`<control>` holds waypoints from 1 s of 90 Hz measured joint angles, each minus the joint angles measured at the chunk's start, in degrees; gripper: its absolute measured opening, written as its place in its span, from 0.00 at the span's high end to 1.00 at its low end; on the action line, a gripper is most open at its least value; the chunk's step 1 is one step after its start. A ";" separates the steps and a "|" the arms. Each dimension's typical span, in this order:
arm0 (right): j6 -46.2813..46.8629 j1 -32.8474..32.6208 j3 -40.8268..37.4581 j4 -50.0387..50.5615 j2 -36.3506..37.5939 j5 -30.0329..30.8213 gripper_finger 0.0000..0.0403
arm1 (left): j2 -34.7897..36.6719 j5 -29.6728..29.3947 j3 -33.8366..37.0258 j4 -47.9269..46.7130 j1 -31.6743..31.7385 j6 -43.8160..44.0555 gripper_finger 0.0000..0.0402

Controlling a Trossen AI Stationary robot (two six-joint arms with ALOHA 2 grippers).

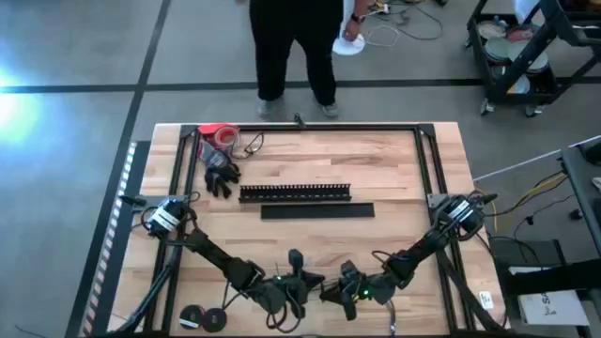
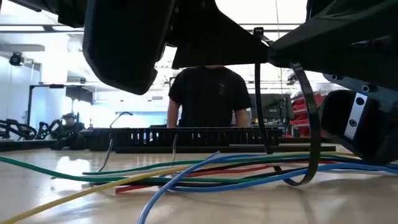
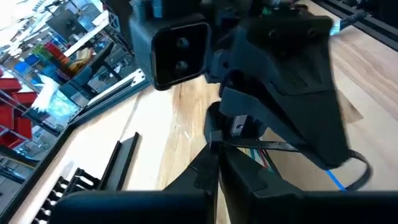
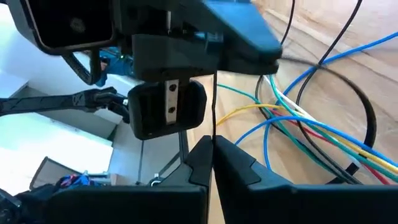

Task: Ziptie cables
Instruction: Wrap the cable wires with the black zip tie

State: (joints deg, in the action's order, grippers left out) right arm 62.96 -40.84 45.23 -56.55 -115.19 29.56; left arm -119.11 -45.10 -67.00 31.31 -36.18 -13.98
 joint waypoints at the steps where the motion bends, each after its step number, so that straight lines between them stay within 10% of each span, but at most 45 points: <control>1: 0.00 -0.01 0.00 0.01 0.01 0.01 1.00 | 0.00 0.08 0.01 -0.11 0.00 0.05 1.00; 90: -0.62 0.99 0.00 -1.10 0.02 2.66 1.00 | -1.55 4.64 0.06 -2.44 -0.65 -1.90 1.00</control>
State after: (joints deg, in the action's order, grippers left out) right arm 62.34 -39.85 45.23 -57.65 -115.18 32.22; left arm -120.66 -40.46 -66.94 28.86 -36.84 -15.88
